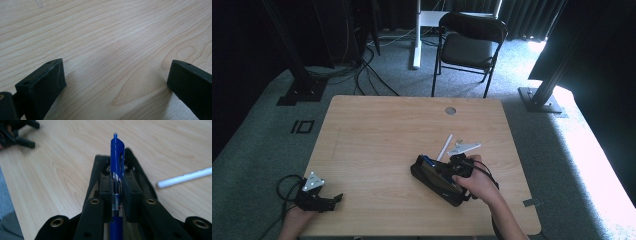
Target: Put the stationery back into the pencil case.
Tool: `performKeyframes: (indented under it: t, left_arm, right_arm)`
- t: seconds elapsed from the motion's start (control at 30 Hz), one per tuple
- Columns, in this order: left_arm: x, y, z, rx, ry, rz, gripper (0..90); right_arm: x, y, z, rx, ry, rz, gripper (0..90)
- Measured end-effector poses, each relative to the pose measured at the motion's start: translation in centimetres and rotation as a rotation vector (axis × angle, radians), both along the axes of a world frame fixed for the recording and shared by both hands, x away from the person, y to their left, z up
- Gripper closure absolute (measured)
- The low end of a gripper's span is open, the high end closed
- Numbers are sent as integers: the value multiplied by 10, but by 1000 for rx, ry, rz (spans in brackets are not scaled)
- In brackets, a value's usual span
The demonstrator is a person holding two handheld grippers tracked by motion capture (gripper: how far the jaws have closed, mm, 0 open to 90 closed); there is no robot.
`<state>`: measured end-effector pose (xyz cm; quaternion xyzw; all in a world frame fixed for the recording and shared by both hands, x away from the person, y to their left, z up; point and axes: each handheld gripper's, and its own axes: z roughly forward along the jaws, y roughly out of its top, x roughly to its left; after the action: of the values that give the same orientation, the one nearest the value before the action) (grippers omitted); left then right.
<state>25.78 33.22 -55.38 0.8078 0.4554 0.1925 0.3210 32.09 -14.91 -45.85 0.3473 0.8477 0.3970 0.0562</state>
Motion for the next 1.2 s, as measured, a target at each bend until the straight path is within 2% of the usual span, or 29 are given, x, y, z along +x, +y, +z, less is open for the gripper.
performKeyframes:
  t: [0.17, 0.4, 0.43, 0.53, 0.77, 1.2]
  left_arm:
    - [0, 0, 0, 0, 0, 0, 20]
    - [0, 0, 0, 0, 0, 0, 20]
    - [0, 0, 0, 0, 0, 0, 19]
    - [0, 0, 0, 0, 0, 0, 19]
    - [0, 0, 0, 0, 0, 0, 19]
    - [0, 0, 0, 0, 0, 0, 20]
  right_arm:
    - [1, 5, -7, -48, 12, 32, 794]
    - [3, 10, -14, -97, 30, 47, 794]
    - [3, 11, -16, -123, 30, 53, 794]
    - [6, 13, -20, -160, 40, 56, 794]
    - [9, 22, -30, -221, 52, 80, 794]
    - [13, 32, -37, -280, 84, 90, 794]
